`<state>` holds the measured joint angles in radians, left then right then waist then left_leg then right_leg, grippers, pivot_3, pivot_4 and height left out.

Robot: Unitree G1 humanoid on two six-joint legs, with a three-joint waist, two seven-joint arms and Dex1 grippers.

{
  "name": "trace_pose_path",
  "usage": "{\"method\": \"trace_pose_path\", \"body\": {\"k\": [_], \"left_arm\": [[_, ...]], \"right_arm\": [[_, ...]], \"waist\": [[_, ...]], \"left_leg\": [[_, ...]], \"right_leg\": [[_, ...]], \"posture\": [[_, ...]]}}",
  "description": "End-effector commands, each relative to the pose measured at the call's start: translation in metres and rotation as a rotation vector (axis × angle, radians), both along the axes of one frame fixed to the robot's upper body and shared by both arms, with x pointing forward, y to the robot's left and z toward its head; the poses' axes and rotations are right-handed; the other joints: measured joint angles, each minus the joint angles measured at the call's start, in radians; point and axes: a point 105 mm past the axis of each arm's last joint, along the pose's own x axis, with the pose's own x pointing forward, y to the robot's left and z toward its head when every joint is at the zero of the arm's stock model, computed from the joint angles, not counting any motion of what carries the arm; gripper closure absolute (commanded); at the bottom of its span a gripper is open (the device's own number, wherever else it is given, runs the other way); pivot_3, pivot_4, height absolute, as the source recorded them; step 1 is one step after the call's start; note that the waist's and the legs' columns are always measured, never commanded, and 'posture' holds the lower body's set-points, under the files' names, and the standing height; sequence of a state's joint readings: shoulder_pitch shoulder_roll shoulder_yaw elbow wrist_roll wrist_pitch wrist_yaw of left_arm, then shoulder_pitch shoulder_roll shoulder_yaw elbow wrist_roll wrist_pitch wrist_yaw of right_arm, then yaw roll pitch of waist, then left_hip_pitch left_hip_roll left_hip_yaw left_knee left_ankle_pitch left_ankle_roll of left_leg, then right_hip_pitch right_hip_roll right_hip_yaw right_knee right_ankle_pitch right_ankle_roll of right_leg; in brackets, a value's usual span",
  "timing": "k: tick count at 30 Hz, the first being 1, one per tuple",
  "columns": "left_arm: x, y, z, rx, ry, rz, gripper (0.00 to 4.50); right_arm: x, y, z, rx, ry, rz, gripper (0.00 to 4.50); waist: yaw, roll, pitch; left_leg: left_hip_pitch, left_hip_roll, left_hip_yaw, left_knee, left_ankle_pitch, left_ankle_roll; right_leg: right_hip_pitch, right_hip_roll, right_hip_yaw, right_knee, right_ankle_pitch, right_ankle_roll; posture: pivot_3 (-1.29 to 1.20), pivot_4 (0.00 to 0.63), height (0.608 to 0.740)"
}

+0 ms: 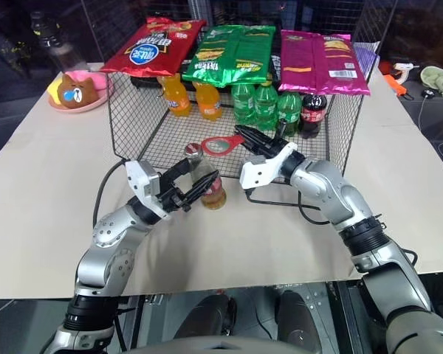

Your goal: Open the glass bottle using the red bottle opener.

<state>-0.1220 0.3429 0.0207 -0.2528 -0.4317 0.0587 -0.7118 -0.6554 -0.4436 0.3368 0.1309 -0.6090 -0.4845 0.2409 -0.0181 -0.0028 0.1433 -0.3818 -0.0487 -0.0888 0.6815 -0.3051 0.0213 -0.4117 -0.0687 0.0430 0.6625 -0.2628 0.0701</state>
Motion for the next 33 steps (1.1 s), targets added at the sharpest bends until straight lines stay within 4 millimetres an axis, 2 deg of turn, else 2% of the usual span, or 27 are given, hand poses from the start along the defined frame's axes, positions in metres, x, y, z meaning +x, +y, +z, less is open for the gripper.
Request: {"method": "trace_pose_path", "body": {"k": [1,5,10,17,24,28,33], "left_arm": [[0.000,-0.002,0.006,0.001,-0.028,-0.004,1.62],[0.000,-0.002,0.006,0.000,-0.026,-0.005,1.62],[0.000,-0.002,0.006,-0.003,-0.024,-0.006,1.62],[0.000,-0.003,0.006,-0.006,-0.023,-0.006,1.62],[0.000,-0.003,0.006,-0.008,-0.021,-0.009,1.62],[0.000,-0.002,0.005,-0.007,-0.019,-0.010,1.62],[0.000,-0.003,0.006,-0.008,-0.017,-0.011,1.62]], "right_arm": [[-0.012,0.011,0.024,0.018,-0.097,0.055,4.50],[-0.013,0.013,0.033,0.054,-0.113,0.059,4.50],[-0.010,0.010,0.035,0.068,-0.112,0.038,4.50],[0.001,-0.005,0.003,0.018,-0.019,-0.029,4.50],[-0.001,-0.003,-0.009,-0.006,0.010,-0.020,4.50],[-0.003,-0.001,0.002,0.038,-0.012,-0.010,4.50],[-0.001,-0.008,0.034,0.175,-0.076,-0.031,4.50]], "waist": [[0.000,0.000,0.000],[-0.001,0.000,0.000],[-0.001,0.000,0.000],[0.000,0.000,0.000],[-0.003,0.000,0.000],[-0.002,0.000,0.000],[-0.002,0.000,0.000]], "left_leg": [[0.000,0.000,0.000,0.000,0.000,0.000],[0.000,0.000,0.000,0.000,0.000,0.000],[0.000,0.000,0.000,0.000,0.000,0.000],[0.000,0.000,0.000,0.000,0.000,0.000],[0.000,0.000,0.000,0.000,0.000,0.000],[0.000,0.000,0.000,0.000,0.000,0.000],[0.000,0.000,0.000,0.000,0.000,0.000]], "right_leg": [[0.000,0.000,0.000,0.000,0.000,0.000],[0.000,0.000,0.000,0.000,0.000,0.000],[0.000,0.000,0.000,0.000,0.000,0.000],[0.000,0.000,0.000,0.000,0.000,0.000],[0.000,0.000,0.000,0.000,0.000,0.000],[0.000,0.000,0.000,0.000,0.000,0.000],[0.000,0.000,0.000,0.000,0.000,0.000]], "posture": [[0.00,0.150,0.740],[0.00,0.150,0.740],[0.00,0.150,0.740],[0.00,0.150,0.740],[0.00,0.150,0.740],[0.00,0.150,0.740],[0.00,0.150,0.740]]}}
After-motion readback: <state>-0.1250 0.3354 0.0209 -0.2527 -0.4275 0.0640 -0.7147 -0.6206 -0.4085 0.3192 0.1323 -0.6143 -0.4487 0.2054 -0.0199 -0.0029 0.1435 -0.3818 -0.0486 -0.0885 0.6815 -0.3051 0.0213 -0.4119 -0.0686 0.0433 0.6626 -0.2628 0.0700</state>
